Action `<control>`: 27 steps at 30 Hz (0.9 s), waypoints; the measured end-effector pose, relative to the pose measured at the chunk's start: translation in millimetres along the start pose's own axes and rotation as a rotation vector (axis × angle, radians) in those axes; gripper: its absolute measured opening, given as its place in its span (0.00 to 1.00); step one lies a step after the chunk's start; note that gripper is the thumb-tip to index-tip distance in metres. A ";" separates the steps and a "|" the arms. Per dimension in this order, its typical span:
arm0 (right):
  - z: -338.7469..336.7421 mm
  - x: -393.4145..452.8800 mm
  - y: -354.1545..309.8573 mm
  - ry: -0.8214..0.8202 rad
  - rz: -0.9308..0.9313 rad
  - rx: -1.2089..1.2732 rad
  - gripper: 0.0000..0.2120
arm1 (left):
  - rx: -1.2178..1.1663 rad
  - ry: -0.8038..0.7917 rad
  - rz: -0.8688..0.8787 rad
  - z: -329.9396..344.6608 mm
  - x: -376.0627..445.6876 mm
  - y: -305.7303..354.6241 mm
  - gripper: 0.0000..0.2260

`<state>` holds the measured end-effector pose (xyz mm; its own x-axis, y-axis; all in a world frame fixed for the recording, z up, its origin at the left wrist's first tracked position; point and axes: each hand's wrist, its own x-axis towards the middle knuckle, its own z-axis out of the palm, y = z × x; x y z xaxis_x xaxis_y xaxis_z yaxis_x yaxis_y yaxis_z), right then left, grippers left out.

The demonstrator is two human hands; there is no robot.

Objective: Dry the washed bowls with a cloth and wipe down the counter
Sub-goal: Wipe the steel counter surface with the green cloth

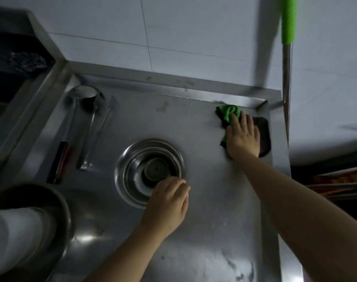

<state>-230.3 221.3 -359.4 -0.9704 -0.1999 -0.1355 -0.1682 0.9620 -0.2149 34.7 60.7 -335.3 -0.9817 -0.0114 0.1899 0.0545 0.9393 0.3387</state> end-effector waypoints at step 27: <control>65.0 -287.7 -91.4 -0.098 -0.047 0.027 0.26 | 0.007 -0.036 -0.023 -29.3 -149.8 2.9 0.11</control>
<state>75.5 178.8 -363.6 -0.9397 -0.2631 -0.2185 -0.2069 0.9461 -0.2491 187.3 55.1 -335.7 -0.9887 -0.0203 0.1485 0.0311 0.9415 0.3356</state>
